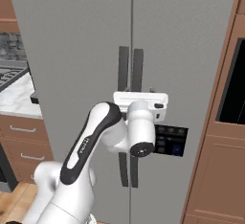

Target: Open the freezer door, pick up the ice cube tray from the freezer, and place it on the dining counter.

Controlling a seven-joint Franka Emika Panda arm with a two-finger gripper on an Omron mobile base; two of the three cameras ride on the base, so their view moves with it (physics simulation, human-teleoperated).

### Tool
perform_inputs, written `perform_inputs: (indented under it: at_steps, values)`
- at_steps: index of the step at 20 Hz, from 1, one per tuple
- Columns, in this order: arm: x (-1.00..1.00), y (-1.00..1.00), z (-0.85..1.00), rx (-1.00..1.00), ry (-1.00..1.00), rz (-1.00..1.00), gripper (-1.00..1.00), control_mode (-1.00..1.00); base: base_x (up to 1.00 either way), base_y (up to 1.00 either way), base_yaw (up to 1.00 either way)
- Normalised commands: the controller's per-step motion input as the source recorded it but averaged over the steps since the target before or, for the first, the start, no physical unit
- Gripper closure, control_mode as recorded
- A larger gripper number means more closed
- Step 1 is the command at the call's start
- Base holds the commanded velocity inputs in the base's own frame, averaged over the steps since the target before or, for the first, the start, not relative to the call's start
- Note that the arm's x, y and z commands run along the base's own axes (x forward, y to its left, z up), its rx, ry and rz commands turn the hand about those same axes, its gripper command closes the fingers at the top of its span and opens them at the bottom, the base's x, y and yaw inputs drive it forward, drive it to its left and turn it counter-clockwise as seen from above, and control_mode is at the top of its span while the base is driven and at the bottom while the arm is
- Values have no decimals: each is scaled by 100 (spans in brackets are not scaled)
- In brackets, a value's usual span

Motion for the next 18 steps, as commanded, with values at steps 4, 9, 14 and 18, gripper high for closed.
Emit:
perform_inputs:
  at_steps: [4,9,14,18]
  values:
    - [17,8,-1,0,-11,6,-100,-100,0,0,0]
    - [17,12,-1,0,-2,3,-100,-100,0,0,0]
    - [16,9,0,0,0,0,-100,-100,0,0,0]
    - [33,0,0,0,0,0,-100,-100,0,0,0]
